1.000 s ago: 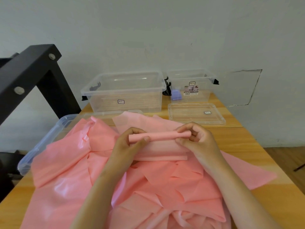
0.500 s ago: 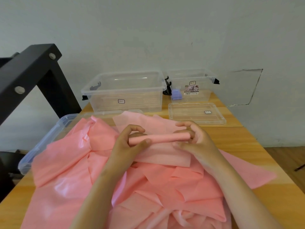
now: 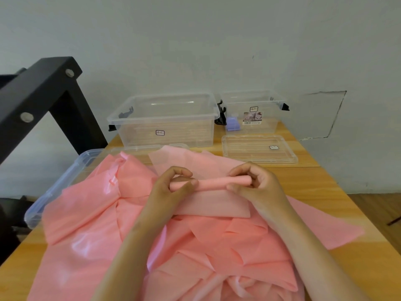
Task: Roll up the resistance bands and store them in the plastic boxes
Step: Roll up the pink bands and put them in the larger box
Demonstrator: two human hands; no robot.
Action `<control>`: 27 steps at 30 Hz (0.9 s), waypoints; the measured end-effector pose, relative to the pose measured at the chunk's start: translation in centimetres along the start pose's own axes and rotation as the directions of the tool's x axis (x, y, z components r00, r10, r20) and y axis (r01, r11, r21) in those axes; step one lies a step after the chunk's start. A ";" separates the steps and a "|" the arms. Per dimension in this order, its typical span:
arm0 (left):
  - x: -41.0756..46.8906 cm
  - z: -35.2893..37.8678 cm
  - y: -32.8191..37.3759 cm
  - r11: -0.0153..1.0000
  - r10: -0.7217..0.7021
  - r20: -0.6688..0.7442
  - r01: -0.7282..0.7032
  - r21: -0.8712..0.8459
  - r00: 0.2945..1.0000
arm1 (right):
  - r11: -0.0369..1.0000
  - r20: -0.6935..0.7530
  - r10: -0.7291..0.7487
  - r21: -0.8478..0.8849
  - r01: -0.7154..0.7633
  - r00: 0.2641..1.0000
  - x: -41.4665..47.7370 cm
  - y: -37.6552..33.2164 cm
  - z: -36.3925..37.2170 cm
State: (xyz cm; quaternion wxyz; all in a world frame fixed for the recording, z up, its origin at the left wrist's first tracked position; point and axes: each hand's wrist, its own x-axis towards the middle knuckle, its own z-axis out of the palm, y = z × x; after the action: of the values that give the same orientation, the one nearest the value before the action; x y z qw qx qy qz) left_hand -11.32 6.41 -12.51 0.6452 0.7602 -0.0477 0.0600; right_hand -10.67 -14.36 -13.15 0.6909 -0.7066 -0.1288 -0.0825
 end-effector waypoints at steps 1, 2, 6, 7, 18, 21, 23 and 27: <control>0.0 0.1 0.1 1.000 -0.001 -0.003 0.001 -0.030 1.000 | 1.000 0.009 0.001 0.005 -0.001 1.000 0.0 0.0 0.0; 0.0 0.1 0.2 0.997 -0.002 -0.007 0.002 -0.075 1.000 | 1.000 0.018 0.009 0.012 -0.009 1.000 -0.1 0.1 0.1; 0.0 0.0 0.3 0.975 0.027 -0.051 -0.038 -0.219 0.998 | 0.998 -0.008 0.061 0.005 -0.061 0.998 -0.1 0.2 0.3; 0.0 0.0 0.2 0.973 0.030 -0.057 -0.042 -0.227 0.998 | 0.998 -0.025 0.058 0.001 -0.058 0.998 0.0 0.2 0.3; 0.3 0.2 -0.6 0.977 0.067 -0.152 -0.096 -0.193 0.986 | 0.979 -0.267 0.129 0.185 -0.081 0.955 0.4 0.5 0.3; 0.3 0.5 -0.6 0.987 0.084 -0.134 -0.101 -0.128 0.987 | 0.992 -0.294 0.074 0.121 -0.040 0.953 0.3 0.5 0.2; 0.3 0.7 -0.6 0.990 0.098 -0.124 -0.109 -0.090 0.987 | 0.995 -0.296 0.052 0.097 -0.024 0.954 0.2 0.4 0.1; 0.3 0.6 -0.7 0.992 0.091 -0.126 -0.101 -0.079 0.988 | 0.996 -0.280 0.037 0.082 -0.015 0.959 0.2 0.2 0.0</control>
State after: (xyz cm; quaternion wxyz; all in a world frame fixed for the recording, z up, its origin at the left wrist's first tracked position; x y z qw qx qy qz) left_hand -10.87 5.98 -13.25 0.6750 0.7237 -0.0472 0.1354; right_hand -10.43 -14.33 -13.32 0.7307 -0.6613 -0.0231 -0.1678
